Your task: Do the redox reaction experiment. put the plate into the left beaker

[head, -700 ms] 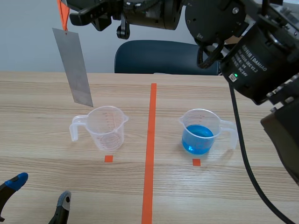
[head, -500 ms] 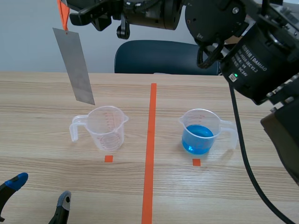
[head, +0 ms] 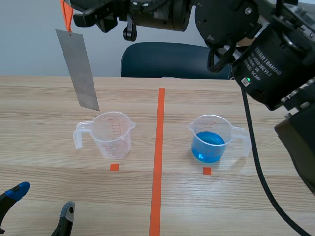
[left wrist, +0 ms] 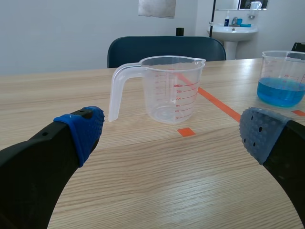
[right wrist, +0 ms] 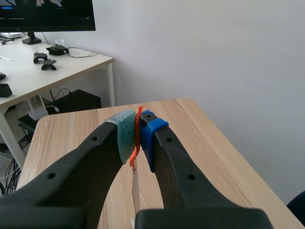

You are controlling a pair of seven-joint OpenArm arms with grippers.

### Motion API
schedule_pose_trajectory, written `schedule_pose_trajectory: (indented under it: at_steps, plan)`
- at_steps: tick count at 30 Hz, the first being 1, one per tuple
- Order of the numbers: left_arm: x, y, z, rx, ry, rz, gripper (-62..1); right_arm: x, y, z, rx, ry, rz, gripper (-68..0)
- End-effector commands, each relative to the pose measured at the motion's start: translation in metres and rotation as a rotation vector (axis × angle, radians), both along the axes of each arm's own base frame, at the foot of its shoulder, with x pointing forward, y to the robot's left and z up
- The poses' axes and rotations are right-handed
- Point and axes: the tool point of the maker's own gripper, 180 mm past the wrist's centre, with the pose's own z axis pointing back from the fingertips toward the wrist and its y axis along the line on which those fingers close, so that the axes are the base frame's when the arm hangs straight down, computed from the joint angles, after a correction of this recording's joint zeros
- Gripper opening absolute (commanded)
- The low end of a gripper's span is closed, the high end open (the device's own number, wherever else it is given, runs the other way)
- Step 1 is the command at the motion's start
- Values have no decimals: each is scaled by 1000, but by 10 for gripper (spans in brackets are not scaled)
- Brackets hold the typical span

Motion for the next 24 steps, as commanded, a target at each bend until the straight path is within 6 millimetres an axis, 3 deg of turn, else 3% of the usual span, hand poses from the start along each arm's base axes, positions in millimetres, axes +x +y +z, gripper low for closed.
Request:
schedule_pose_trajectory:
  at_steps: [1, 24]
  plan:
    - [3, 2, 8, 2, -35, -3, -6, -1, -2, 22, 40, -45, 2, -671]
    - [2, 2, 7, 2, -32, -3, -7, 0, -2, 15, 8, -44, -6, -671]
